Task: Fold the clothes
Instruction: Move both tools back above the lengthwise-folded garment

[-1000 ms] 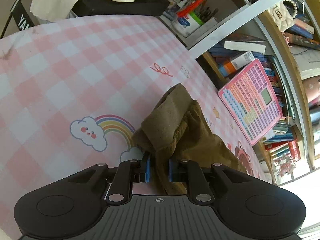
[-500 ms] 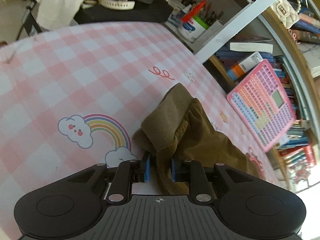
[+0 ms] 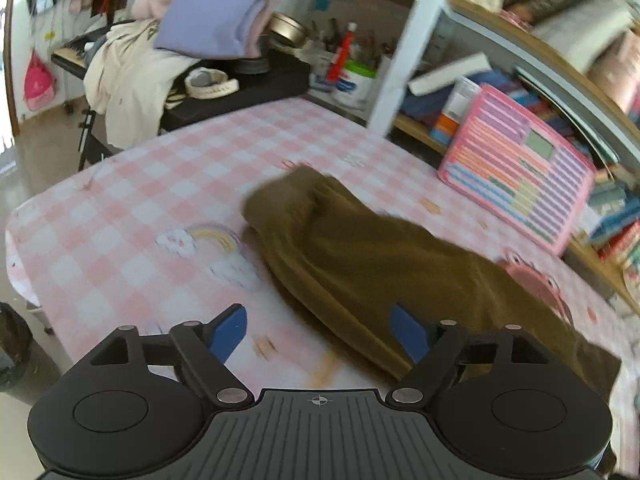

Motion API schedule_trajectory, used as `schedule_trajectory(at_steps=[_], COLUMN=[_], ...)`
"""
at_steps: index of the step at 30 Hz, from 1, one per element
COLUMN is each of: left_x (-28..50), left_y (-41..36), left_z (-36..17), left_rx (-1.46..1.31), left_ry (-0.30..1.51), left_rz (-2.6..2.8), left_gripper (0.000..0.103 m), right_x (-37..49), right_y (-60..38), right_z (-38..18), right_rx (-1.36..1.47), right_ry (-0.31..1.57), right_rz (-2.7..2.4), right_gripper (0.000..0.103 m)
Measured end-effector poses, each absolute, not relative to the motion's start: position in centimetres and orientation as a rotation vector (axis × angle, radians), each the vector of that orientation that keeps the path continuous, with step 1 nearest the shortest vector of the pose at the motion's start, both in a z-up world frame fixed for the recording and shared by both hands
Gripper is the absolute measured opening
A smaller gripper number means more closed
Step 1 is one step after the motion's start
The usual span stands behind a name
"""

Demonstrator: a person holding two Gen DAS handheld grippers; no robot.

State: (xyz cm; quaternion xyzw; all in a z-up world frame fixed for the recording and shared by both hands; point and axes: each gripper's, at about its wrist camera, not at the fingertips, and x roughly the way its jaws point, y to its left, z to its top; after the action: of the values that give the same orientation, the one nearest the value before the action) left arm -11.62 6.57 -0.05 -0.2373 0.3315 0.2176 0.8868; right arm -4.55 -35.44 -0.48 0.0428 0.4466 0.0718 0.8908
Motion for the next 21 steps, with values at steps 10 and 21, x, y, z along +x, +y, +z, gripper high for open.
schedule_trajectory(at_steps=[10,21], left_x=[-12.8,-13.4], left_y=[-1.2,-2.9], left_z=[0.1,0.1], left_rx=[-0.456,-0.437], left_ry=[0.778,0.802], left_rz=[0.424,0.469], left_gripper=[0.087,0.09], right_x=[-4.5,-4.6], right_y=[-34.6,-34.5], right_z=[-0.1,-0.4], right_rx=[-0.027,-0.053], right_ry=[0.893,0.895], right_rz=[0.312,0.374], right_gripper=[0.073,0.079])
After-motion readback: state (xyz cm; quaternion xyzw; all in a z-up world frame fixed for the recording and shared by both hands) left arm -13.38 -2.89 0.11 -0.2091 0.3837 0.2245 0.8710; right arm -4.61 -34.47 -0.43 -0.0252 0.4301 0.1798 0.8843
